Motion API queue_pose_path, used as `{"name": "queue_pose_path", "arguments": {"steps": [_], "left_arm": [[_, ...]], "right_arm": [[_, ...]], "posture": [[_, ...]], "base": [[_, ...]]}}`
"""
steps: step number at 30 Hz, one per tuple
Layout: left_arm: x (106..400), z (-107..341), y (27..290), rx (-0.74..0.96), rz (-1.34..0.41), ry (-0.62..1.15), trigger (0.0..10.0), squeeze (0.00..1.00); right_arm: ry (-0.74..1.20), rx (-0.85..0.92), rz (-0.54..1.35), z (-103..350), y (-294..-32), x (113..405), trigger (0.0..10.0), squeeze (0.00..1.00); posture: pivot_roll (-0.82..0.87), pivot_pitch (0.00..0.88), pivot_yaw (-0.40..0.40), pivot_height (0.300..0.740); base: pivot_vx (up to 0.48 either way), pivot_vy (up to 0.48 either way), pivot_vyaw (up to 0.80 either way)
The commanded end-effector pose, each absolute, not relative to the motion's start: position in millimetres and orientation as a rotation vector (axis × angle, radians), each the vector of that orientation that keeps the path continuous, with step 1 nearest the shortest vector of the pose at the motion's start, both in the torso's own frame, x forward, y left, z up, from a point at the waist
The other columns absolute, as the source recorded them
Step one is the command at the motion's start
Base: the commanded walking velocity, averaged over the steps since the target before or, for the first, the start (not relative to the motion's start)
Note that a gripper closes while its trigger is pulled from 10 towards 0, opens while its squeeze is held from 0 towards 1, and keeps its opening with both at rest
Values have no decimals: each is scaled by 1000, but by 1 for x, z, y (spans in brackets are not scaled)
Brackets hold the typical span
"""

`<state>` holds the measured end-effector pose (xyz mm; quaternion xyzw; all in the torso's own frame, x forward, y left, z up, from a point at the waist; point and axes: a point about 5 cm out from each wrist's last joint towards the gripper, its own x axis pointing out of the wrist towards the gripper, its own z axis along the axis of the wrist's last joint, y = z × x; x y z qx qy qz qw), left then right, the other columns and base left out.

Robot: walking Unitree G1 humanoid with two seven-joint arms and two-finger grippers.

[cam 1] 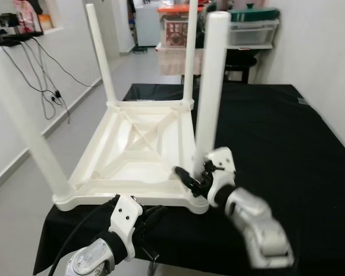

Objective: Building children table

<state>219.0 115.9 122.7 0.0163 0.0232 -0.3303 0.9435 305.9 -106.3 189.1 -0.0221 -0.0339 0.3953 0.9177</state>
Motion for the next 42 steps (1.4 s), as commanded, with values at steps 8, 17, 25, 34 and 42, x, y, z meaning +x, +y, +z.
{"name": "queue_pose_path", "arguments": {"steps": [8,17,25,34,42], "left_arm": [[224,121,112,28,-679,39,10000,0],[225,121,109,29,-660,22,10000,0],[225,120,108,25,-666,24,10000,0],[223,121,108,21,-671,25,10000,0],[221,123,115,24,-655,24,10000,0]], "right_arm": [[-48,-87,1063,201,-135,344,10000,0],[72,-36,1201,189,-144,355,0,0],[113,-10,1226,173,-146,356,0,0],[64,-43,965,162,-159,357,0,0],[164,-10,257,128,-129,293,0,0]], "posture": [[23,0,-48,740],[39,0,-65,740],[34,0,-56,740],[14,0,-57,740],[-32,0,-11,740]], "base": [[0,0,0],[0,0,0],[0,0,0],[0,0,0],[0,0,0]]}}
